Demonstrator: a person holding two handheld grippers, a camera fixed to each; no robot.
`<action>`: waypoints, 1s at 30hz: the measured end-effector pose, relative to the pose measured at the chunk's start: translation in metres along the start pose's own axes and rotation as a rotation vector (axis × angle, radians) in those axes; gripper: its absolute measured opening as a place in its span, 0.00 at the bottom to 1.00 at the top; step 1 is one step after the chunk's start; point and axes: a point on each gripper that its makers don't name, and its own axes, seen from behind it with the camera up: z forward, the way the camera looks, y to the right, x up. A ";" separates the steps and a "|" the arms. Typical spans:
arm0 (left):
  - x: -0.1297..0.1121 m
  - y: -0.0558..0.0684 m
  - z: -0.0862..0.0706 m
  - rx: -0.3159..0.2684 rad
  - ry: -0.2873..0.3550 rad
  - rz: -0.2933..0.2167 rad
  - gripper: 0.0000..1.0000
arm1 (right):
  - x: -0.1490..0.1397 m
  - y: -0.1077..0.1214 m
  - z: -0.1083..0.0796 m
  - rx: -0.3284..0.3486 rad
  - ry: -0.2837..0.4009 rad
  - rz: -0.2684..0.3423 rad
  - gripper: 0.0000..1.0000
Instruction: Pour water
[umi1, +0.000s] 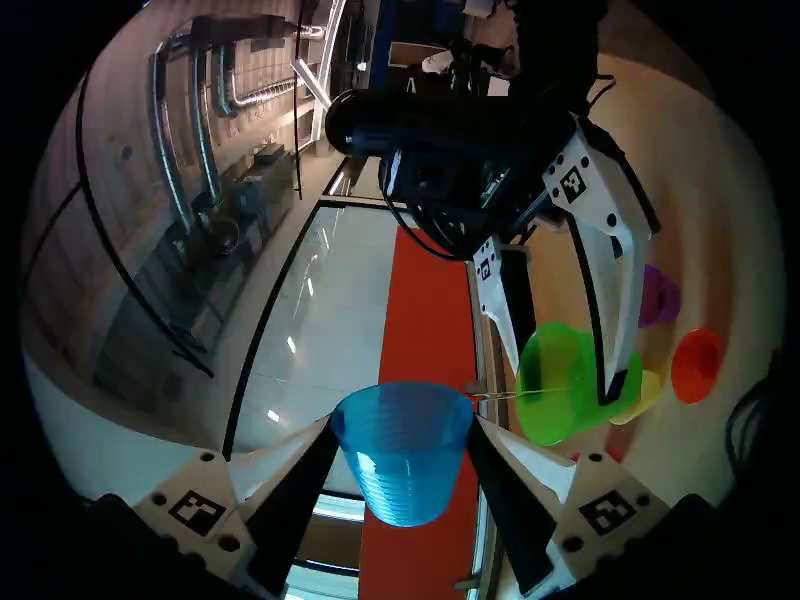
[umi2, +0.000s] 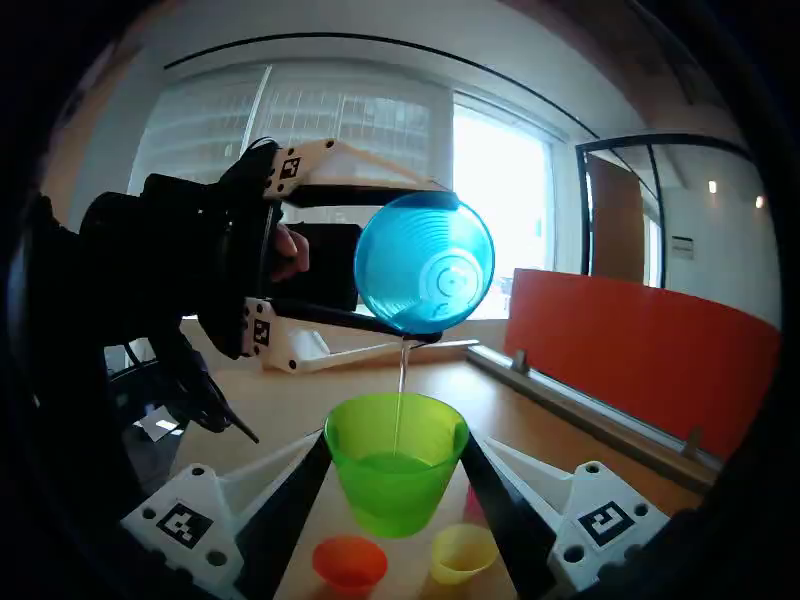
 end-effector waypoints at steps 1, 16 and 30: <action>0.000 0.000 0.000 -0.001 0.000 0.001 0.87 | 0.000 0.000 0.000 0.000 0.000 0.000 0.92; 0.003 0.002 -0.004 -0.007 -0.004 0.019 0.87 | -0.001 -0.001 0.002 0.002 0.002 0.002 0.92; 0.005 0.008 -0.012 -0.012 -0.006 0.046 0.87 | -0.001 -0.002 0.002 0.004 0.004 0.001 0.91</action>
